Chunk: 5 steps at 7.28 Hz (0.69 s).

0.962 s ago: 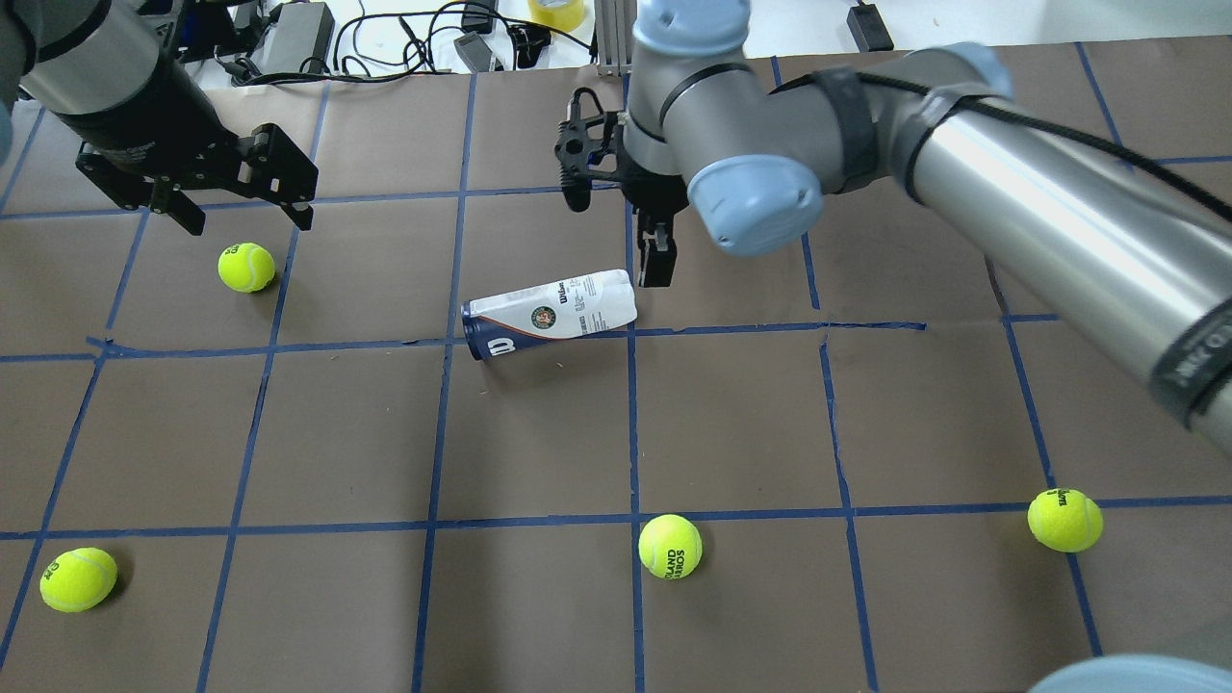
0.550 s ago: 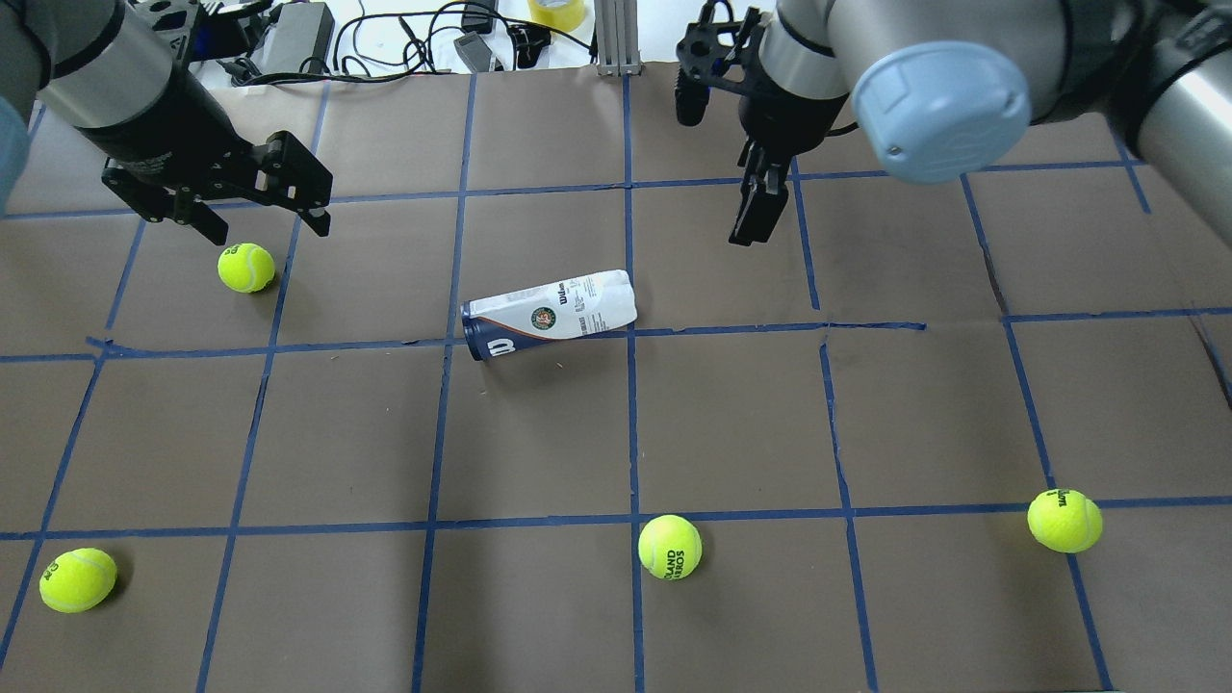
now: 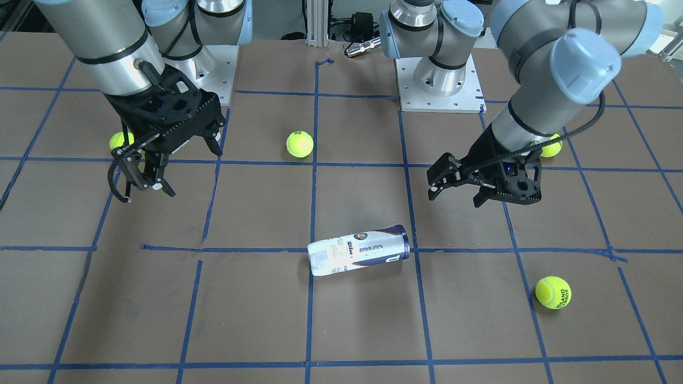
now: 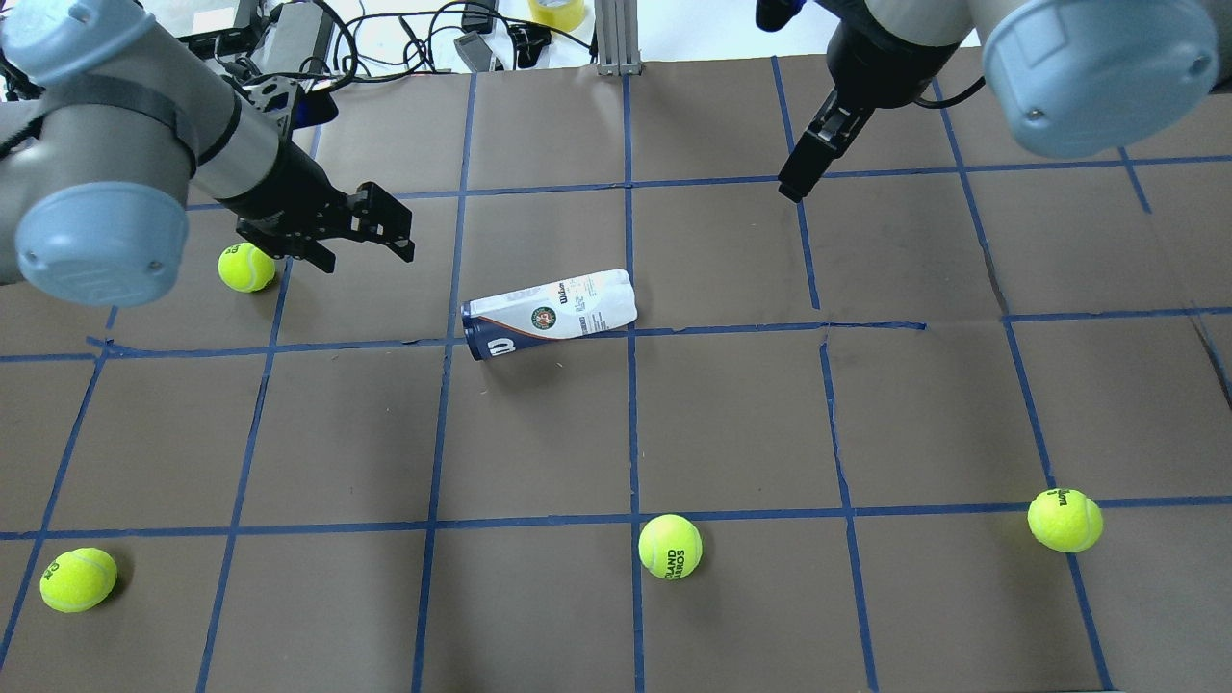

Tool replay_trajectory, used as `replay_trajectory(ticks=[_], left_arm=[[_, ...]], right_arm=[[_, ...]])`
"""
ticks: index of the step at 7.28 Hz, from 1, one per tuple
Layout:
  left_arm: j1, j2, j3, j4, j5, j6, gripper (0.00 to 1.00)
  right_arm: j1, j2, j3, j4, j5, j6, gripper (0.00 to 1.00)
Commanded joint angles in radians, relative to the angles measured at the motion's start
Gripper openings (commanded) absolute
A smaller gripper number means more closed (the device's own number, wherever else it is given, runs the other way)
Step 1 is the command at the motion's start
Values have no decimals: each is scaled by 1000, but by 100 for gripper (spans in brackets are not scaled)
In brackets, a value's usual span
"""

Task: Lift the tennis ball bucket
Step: 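Raise the right gripper away while the left gripper reaches to the can's blue end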

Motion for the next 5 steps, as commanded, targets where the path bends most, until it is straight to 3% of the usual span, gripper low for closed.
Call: replay_trajectory(ticks=[1,3,5], left_arm=[[5,-94,-31,92,-138,-1,100],[5,-172,-32,103,-184,1,100],[5,-215,-38,102,-207,-7,100]], right_arm=[[-2,-79,6,105,-116,244,100],[-8,-85,3,126,-110,489,100],[-11,-84,5,123,-101,526,100]])
